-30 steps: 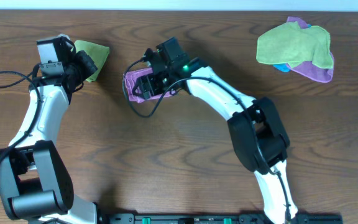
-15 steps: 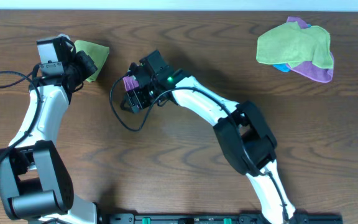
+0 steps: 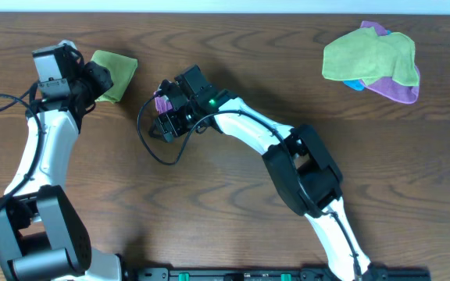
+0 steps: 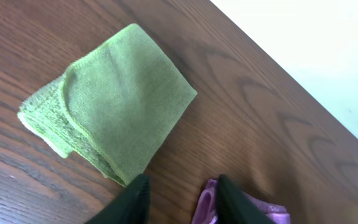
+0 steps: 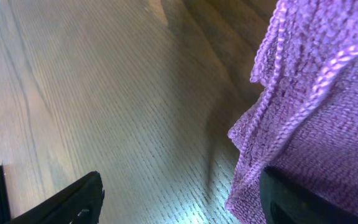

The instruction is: Fold the cloth

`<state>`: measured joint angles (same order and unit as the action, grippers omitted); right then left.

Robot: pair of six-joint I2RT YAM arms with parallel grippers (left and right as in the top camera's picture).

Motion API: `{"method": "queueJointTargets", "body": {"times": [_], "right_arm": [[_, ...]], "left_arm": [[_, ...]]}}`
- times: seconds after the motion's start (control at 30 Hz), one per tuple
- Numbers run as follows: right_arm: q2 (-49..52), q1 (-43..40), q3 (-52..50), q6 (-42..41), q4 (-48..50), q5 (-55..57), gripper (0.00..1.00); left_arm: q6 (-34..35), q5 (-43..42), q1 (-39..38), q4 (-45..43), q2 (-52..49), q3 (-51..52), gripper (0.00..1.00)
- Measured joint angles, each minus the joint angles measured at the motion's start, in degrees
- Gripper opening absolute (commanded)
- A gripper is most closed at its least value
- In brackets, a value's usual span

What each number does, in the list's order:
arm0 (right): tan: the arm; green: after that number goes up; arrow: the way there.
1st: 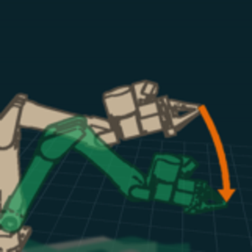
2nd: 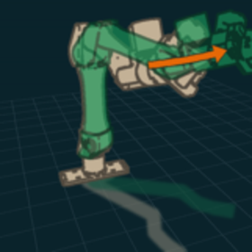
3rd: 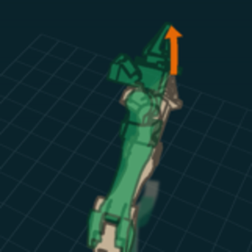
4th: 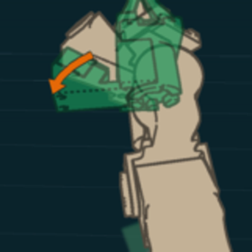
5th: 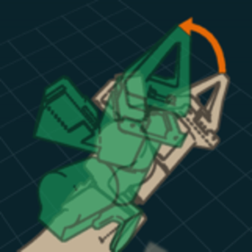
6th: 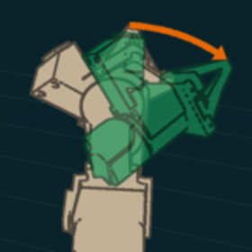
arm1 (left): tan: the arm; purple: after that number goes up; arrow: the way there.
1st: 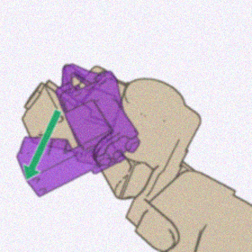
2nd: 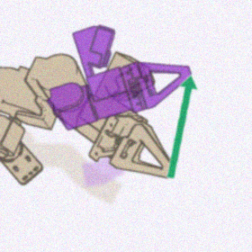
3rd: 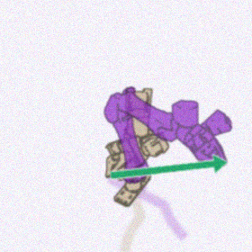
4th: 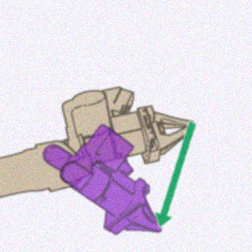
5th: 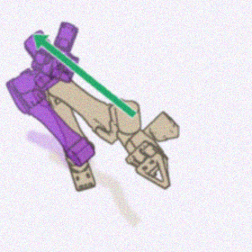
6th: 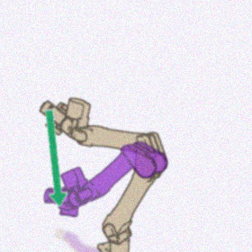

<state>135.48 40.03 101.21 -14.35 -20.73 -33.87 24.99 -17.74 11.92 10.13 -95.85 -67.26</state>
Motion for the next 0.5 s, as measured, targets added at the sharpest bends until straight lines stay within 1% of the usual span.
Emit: {"method": "queueJointTargets", "body": {"times": [0.1, 0.2, 0.23, 0.3, 0.37, 0.5], "right_arm": [[-0.6, -0.3, 0.0, 0.4, -0.1, 0.4, 0.86], [-2.2, -0.9, 0.0, 0.9, -0.5, 0.7, 0.96], [-3.0, -1.3, 0.0, 1.2, -0.7, 0.7, 0.99], [-5.0, -2.3, 0.0, 1.7, -1.1, 0.9, 0.99], [-7.1, -3.3, 0.0, 2.2, -1.8, 1.1, 0.99], [-11.0, -6.1, 0.0, 3.2, -5.3, 1.2, 0.99]], "left_arm": [[-0.1, 0.0, 0.0, 0.0, 0.3, 0.0, 0.58], [-0.2, -0.1, 0.0, 0.2, 0.8, 0.0, 0.71], [-0.1, 0.0, 0.0, 0.4, 1.2, 0.0, 0.74], [-0.1, -0.1, 0.0, 1.0, 1.9, 0.0, 0.82], [-0.1, -0.1, 0.0, 2.3, 2.9, 0.0, 0.97], [0.0, -0.1, 0.0, 5.7, 4.6, 0.0, 0.95]]}}
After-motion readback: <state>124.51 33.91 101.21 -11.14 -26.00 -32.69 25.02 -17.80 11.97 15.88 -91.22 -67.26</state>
